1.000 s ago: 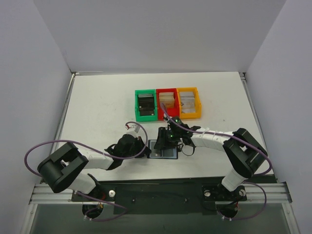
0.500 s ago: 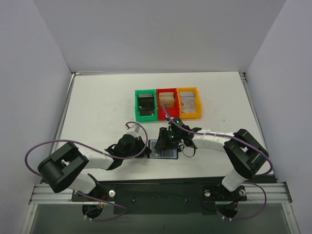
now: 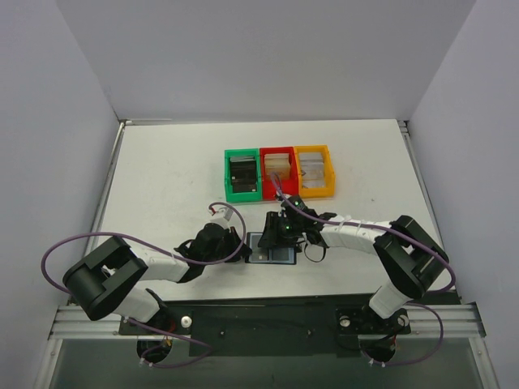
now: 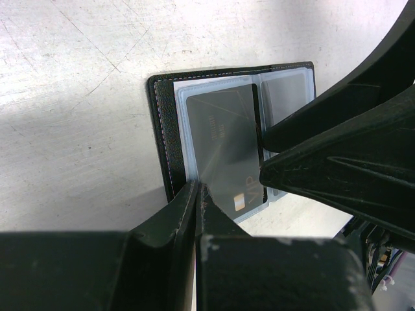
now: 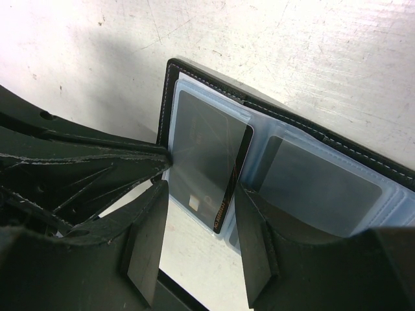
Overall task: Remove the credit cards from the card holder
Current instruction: Remove the credit card from the card holder.
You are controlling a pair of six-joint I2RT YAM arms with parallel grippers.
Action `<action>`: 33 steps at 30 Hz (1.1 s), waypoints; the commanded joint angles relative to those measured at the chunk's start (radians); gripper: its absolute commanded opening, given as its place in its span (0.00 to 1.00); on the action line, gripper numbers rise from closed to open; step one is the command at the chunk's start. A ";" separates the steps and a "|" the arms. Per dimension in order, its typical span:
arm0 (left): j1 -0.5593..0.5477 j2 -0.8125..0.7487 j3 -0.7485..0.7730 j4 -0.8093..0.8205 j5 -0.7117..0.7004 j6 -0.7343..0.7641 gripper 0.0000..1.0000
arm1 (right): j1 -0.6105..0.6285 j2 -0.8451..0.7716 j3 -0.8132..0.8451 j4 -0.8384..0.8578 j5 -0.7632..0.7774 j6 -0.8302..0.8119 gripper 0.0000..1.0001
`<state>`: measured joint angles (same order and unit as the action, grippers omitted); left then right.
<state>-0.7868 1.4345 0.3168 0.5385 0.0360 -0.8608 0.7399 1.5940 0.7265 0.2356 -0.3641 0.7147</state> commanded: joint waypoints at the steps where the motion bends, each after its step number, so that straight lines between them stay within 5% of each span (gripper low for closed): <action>1: -0.005 0.010 0.001 -0.008 -0.022 0.002 0.09 | -0.004 -0.026 -0.019 0.037 -0.015 0.011 0.41; 19: -0.019 0.038 0.013 0.014 -0.019 -0.001 0.09 | -0.024 -0.043 -0.084 0.220 -0.113 0.092 0.41; 33: -0.019 0.052 0.013 0.020 -0.019 0.003 0.08 | -0.039 -0.026 -0.088 0.185 -0.110 0.088 0.43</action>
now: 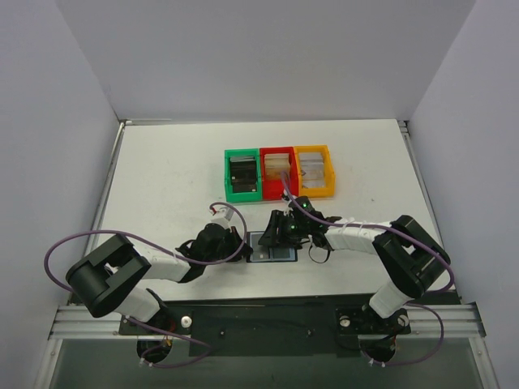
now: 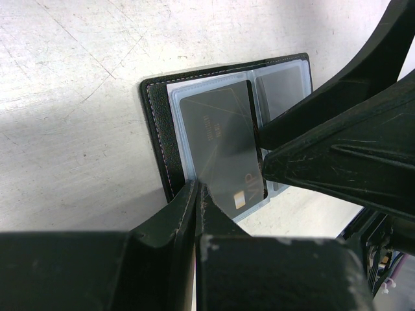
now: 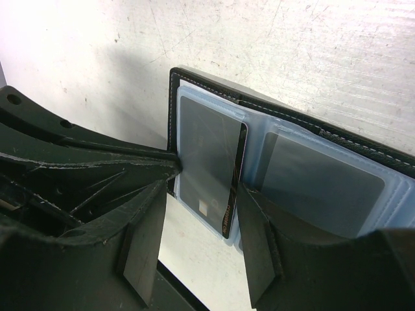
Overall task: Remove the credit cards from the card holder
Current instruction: Remove the credit card from the card holder.
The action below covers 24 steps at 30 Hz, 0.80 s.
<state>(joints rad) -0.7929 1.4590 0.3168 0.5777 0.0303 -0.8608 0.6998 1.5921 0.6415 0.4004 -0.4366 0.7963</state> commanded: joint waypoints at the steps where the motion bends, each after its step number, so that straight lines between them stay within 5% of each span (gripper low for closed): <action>1: -0.011 0.029 0.015 -0.019 -0.013 0.002 0.08 | 0.001 -0.023 -0.002 0.021 -0.039 0.006 0.43; 24: -0.020 0.041 0.024 -0.019 -0.010 0.002 0.09 | -0.013 -0.007 -0.039 0.120 -0.094 0.041 0.44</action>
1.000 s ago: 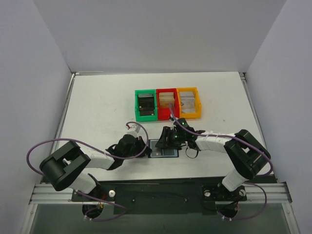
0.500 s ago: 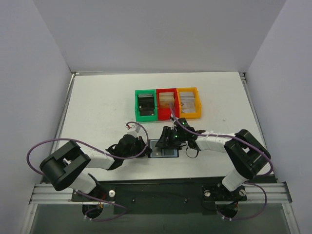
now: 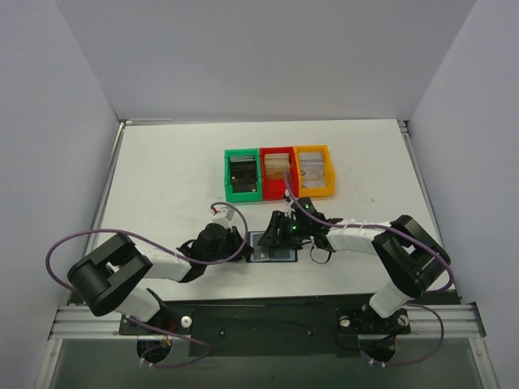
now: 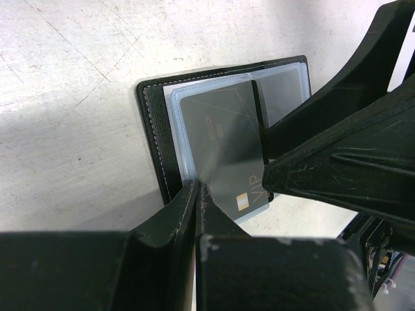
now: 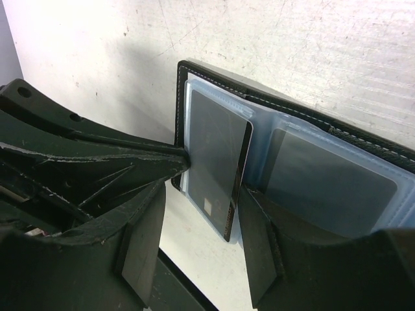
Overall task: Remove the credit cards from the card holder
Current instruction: Remove the credit card from the card holder.
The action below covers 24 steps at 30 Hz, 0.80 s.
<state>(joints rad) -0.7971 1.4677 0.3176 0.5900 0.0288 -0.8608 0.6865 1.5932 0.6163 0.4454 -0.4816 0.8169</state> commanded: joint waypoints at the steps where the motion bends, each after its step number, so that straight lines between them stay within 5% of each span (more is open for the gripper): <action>1: -0.017 0.036 0.026 -0.030 -0.009 0.002 0.08 | 0.001 -0.010 -0.015 0.079 -0.052 0.025 0.43; 24: -0.028 0.071 0.029 -0.016 -0.012 0.002 0.08 | -0.021 -0.061 -0.053 0.111 -0.058 0.045 0.24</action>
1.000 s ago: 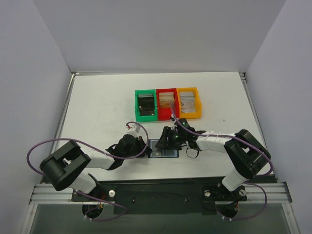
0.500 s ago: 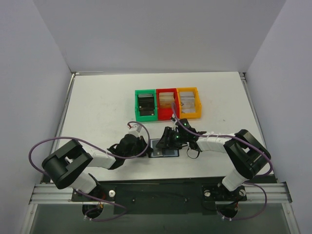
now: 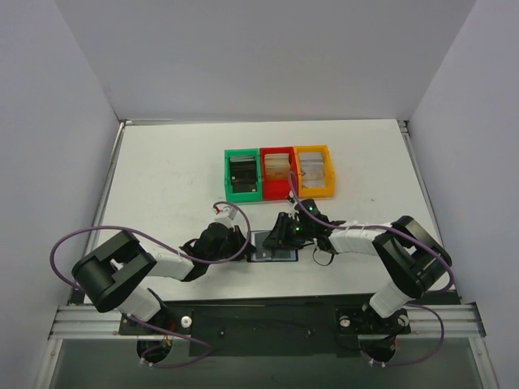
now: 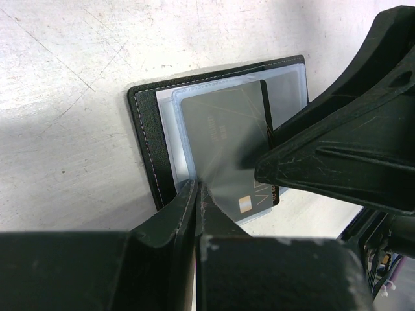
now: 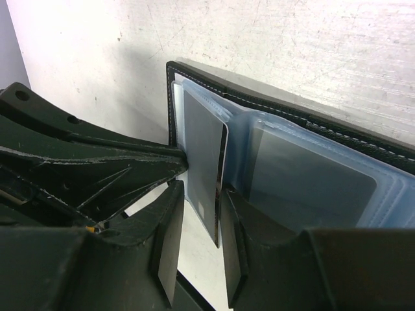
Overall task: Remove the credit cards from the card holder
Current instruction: Remove the credit card from the card holder.
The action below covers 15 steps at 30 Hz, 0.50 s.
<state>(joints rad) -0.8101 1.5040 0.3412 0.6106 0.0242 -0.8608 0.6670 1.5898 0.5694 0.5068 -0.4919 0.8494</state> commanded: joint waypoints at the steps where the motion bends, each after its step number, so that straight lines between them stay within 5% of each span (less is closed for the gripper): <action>1: -0.014 0.035 0.005 -0.037 -0.007 0.000 0.08 | -0.003 -0.060 -0.009 0.050 -0.047 0.014 0.21; 15: -0.015 0.035 0.002 -0.038 -0.004 -0.004 0.08 | -0.017 -0.077 -0.020 0.035 -0.045 0.007 0.05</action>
<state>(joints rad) -0.8124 1.5105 0.3412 0.6212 0.0235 -0.8650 0.6537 1.5574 0.5495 0.5068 -0.5049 0.8562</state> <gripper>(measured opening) 0.093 0.065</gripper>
